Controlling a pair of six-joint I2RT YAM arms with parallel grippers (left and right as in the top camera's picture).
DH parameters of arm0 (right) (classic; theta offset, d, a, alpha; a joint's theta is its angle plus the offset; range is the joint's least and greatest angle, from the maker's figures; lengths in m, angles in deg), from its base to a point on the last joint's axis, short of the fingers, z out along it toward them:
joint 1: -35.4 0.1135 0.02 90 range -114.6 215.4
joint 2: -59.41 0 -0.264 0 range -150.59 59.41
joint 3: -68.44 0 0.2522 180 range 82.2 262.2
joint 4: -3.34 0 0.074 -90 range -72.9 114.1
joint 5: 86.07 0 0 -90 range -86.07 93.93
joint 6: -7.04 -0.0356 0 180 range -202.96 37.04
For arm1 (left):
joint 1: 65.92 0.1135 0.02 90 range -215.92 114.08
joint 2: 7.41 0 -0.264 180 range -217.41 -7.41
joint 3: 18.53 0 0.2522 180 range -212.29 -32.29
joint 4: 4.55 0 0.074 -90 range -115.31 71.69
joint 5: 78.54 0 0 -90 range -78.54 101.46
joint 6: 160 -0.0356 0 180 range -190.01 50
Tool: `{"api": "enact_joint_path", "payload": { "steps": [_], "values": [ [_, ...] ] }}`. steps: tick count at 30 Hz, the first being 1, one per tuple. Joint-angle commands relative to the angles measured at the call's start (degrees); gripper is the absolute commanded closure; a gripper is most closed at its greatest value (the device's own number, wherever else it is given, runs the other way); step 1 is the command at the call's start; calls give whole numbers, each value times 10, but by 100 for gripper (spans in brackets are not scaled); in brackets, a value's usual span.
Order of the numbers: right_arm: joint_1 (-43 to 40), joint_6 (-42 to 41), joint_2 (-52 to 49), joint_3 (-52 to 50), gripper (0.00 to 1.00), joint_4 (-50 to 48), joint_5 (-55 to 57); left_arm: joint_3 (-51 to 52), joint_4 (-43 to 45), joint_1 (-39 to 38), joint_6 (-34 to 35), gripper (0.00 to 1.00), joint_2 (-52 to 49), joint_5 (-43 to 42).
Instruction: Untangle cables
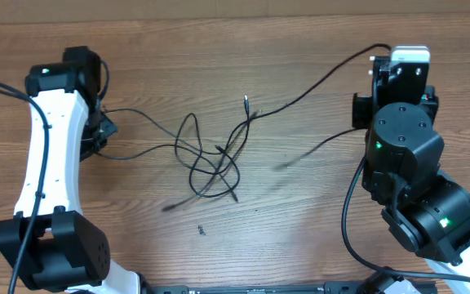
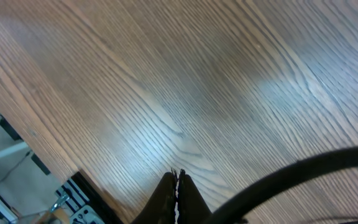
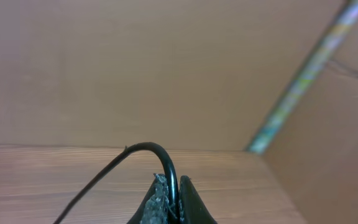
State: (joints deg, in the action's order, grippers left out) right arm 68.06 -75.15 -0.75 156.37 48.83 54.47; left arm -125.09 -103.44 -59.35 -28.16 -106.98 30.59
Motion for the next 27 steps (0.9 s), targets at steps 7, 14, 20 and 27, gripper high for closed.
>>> {"api": "enact_joint_path", "payload": {
  "steps": [7, 14, 20, 27],
  "values": [
    [-4, 19, 7, 17, 96, 3, 75, -10, 0, 7, 10, 95, -4, 4],
    [-73, 19, 11, 17, 96, -1, 167, -10, 0, 18, 20, 95, -4, 9],
    [-180, 19, 18, 17, 96, 2, 205, -10, 0, 51, 30, 96, -4, 7],
    [-280, -3, 18, 17, 96, 14, 199, -10, -4, 64, 30, 95, -4, 7]
  ]
}}
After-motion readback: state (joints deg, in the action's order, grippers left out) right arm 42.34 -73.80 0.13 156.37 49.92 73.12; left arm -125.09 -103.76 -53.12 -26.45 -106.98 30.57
